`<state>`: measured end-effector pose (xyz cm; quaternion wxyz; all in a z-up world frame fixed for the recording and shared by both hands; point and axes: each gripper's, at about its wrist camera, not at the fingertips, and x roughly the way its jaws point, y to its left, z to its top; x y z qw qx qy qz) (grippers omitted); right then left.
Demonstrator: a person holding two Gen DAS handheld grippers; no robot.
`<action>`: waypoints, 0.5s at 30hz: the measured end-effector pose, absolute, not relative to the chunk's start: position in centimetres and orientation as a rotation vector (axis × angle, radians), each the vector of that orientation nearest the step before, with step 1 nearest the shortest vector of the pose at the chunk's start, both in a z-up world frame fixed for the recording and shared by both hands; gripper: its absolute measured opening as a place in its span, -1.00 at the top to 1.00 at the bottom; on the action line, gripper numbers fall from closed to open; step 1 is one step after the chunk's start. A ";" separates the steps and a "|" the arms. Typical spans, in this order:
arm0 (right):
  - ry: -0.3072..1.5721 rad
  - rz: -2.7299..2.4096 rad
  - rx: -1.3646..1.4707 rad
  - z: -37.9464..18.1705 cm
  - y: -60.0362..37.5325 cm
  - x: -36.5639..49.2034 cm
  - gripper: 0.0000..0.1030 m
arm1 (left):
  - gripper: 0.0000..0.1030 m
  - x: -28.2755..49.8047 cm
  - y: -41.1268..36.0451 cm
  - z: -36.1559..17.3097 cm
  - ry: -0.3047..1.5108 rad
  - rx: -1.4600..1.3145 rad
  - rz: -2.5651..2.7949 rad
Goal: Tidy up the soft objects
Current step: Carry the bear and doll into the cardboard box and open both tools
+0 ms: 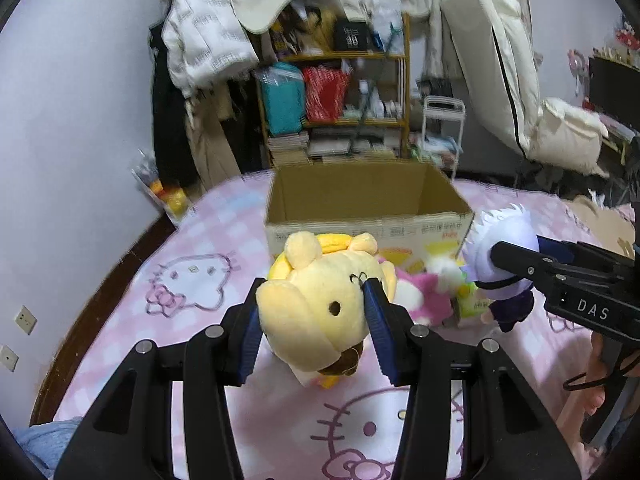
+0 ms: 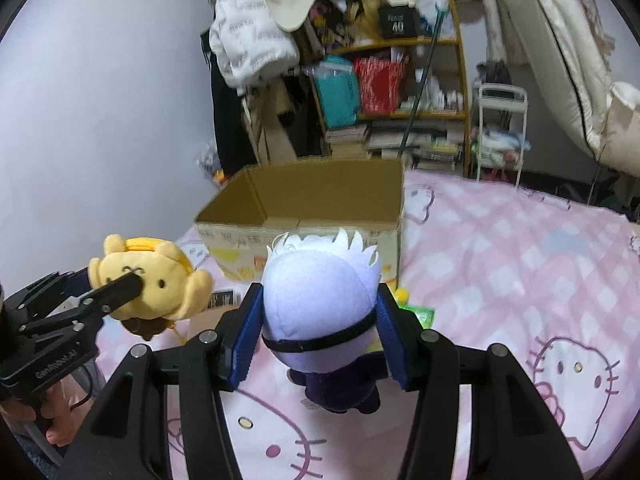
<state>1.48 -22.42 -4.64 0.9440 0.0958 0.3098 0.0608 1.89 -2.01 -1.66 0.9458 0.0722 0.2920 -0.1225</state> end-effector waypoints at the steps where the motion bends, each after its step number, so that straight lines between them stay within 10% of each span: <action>1: 0.603 0.124 0.201 -4.1 -22.8 0.9 -0.12 | 0.09 1.4 -1.8 -1.2 0.564 0.140 -0.241; 15: 0.408 0.083 0.147 0.8 -23.3 -1.1 -0.12 | 0.09 -2.6 -1.5 3.3 0.257 0.119 -0.191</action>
